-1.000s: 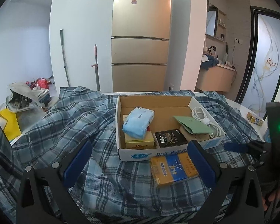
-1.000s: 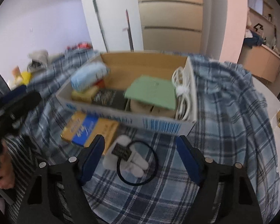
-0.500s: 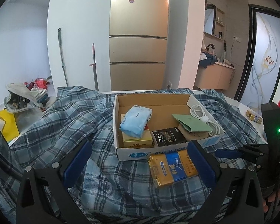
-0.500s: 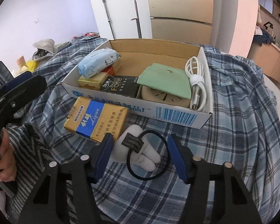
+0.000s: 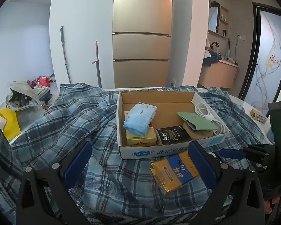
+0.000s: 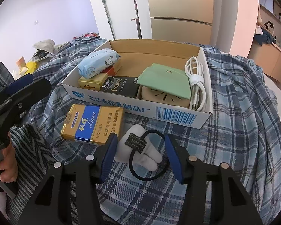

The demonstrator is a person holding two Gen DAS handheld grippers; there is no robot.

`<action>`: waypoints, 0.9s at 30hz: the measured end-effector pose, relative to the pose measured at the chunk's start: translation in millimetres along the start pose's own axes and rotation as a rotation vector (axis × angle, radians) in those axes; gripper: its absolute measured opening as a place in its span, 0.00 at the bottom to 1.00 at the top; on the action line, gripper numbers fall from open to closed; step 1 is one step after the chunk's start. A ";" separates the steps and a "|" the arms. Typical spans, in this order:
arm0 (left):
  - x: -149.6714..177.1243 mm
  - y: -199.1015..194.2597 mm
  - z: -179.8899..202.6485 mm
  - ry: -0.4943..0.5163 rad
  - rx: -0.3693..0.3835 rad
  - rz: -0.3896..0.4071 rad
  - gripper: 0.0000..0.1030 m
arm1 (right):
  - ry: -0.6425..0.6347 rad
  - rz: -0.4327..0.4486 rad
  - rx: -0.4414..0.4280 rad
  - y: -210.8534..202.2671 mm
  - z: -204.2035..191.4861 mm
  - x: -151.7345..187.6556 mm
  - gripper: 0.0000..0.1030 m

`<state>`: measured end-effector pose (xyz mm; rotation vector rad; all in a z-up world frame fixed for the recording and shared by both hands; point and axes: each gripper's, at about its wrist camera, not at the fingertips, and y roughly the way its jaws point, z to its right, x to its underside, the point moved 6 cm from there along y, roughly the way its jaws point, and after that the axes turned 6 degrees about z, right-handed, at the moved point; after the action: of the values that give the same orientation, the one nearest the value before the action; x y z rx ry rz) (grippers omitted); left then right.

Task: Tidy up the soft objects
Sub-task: 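Move right tool to the white charger plug while left approaches the Liqun pack, then grasp the white plug with right while left grasps the yellow-blue Liqun pack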

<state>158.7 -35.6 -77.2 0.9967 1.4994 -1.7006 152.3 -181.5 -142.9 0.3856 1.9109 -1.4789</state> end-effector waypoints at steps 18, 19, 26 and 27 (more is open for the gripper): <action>6.2 6.8 6.7 0.018 0.044 -0.048 1.00 | -0.035 -0.020 0.036 4.3 -2.4 2.2 0.26; 5.7 5.1 9.8 0.021 0.071 -0.042 1.00 | -0.037 -0.014 0.029 3.5 -3.8 1.7 0.26; 7.5 6.3 16.9 0.039 0.089 -0.055 1.00 | -0.082 -0.011 -0.057 -0.6 -20.9 3.5 0.25; 8.0 7.5 16.4 0.035 0.096 -0.063 1.00 | -0.087 -0.008 -0.076 -1.9 -24.0 3.8 0.25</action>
<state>159.2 -52.8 -86.9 1.0433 1.4978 -1.8234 140.4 -160.2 -141.2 0.2751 1.8949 -1.4009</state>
